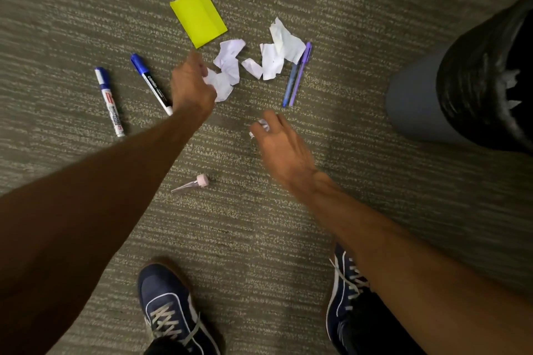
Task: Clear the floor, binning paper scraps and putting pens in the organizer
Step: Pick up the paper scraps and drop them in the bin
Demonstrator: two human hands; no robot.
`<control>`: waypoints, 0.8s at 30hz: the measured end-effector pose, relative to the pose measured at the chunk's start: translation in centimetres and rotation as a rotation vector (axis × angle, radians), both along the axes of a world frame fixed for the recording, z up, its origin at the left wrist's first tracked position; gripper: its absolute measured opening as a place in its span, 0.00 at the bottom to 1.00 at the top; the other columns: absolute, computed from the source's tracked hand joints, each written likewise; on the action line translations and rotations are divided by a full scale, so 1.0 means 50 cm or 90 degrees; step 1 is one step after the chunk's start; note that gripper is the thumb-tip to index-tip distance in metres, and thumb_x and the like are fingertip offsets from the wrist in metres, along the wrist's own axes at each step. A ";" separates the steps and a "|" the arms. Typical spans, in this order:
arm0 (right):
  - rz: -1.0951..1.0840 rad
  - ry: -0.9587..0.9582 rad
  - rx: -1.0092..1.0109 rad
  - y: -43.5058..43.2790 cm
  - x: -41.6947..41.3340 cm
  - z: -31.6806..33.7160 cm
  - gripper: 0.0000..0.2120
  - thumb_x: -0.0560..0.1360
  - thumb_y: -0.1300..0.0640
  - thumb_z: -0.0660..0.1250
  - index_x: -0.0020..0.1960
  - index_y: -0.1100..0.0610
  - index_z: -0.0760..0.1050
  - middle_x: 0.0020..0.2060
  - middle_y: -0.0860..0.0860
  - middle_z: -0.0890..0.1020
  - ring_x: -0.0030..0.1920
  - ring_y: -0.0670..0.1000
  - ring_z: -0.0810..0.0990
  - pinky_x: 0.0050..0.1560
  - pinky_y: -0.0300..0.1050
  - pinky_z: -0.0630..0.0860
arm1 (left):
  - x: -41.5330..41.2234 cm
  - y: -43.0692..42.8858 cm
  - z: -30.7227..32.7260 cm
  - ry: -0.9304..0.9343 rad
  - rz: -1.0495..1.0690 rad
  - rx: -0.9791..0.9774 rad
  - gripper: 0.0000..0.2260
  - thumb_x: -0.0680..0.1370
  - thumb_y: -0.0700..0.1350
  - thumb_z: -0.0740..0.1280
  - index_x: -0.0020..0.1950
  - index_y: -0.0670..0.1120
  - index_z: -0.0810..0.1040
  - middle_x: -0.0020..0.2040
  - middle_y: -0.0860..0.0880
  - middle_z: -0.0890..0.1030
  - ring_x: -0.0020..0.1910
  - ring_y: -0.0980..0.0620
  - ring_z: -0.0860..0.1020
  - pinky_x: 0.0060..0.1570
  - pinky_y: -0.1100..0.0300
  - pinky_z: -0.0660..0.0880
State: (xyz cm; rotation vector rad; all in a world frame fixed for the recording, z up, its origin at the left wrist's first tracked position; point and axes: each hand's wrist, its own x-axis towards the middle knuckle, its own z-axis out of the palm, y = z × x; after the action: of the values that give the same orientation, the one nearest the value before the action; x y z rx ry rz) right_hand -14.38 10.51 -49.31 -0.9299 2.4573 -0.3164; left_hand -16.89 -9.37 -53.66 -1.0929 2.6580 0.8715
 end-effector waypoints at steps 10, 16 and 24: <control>-0.015 0.051 -0.049 0.051 -0.064 0.190 0.22 0.75 0.66 0.70 0.67 0.62 0.72 0.66 0.61 0.72 0.60 0.57 0.76 0.55 0.51 0.82 | 0.058 0.115 0.225 0.064 0.114 0.084 0.11 0.73 0.36 0.74 0.55 0.41 0.83 0.49 0.45 0.86 0.40 0.52 0.80 0.34 0.74 0.70; -0.289 0.055 -0.225 0.154 -0.107 0.342 0.12 0.77 0.66 0.68 0.60 0.63 0.80 0.58 0.59 0.78 0.47 0.55 0.82 0.46 0.50 0.83 | 0.018 0.247 0.429 0.185 0.043 0.196 0.06 0.73 0.37 0.75 0.50 0.42 0.84 0.40 0.52 0.83 0.35 0.53 0.81 0.38 0.60 0.79; -0.544 0.109 -0.298 0.379 -0.169 0.485 0.12 0.75 0.65 0.71 0.57 0.59 0.81 0.52 0.53 0.78 0.50 0.51 0.81 0.51 0.52 0.81 | -0.093 0.459 0.587 0.179 -0.223 0.097 0.07 0.77 0.43 0.71 0.53 0.43 0.83 0.45 0.42 0.86 0.44 0.37 0.83 0.43 0.49 0.76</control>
State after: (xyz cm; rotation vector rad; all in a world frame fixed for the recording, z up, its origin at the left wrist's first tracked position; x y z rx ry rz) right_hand -22.83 29.45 -25.05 0.0154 2.8769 -1.1714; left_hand -21.56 13.60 -24.33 -0.4767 2.8167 1.1989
